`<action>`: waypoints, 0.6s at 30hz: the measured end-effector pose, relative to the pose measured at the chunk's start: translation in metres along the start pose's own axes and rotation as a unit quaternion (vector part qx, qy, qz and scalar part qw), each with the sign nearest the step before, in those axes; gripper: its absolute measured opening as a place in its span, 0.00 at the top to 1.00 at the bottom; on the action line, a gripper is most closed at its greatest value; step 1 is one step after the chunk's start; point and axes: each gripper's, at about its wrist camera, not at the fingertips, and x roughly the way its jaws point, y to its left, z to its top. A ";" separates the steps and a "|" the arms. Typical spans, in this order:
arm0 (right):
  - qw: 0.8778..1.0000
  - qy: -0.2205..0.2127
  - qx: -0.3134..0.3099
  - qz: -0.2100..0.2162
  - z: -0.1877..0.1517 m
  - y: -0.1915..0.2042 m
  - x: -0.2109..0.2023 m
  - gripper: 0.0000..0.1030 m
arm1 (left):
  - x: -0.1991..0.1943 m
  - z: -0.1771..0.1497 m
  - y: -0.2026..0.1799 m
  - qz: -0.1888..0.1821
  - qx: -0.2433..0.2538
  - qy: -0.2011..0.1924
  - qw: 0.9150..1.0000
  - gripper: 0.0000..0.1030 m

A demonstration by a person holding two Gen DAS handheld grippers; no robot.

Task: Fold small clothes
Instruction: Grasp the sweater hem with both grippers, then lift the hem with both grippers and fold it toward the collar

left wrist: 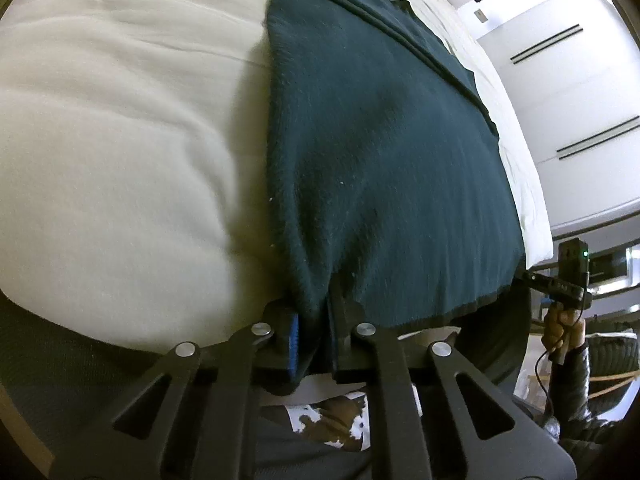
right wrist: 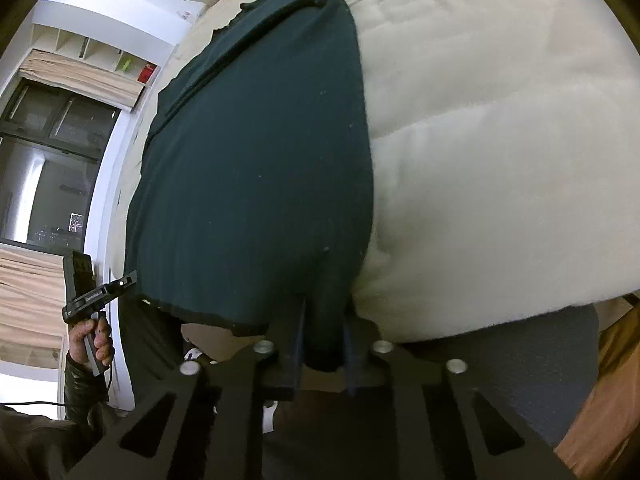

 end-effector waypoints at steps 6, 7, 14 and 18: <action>0.999 -0.031 -0.004 0.028 -0.004 0.006 -0.012 0.91 | -0.009 -0.004 -0.006 -0.003 0.015 -0.004 1.000 0.94; 0.998 -0.040 -0.006 0.037 -0.005 0.007 -0.017 0.91 | -0.011 -0.004 -0.006 -0.007 0.016 -0.005 1.000 0.94; 0.982 -0.118 -0.002 0.146 0.002 0.016 -0.049 0.92 | -0.038 0.002 -0.003 -0.108 -0.010 -0.030 0.994 0.94; 0.969 -0.149 -0.005 0.198 0.011 0.024 -0.052 0.92 | -0.049 0.008 -0.003 -0.180 -0.034 -0.050 0.982 0.94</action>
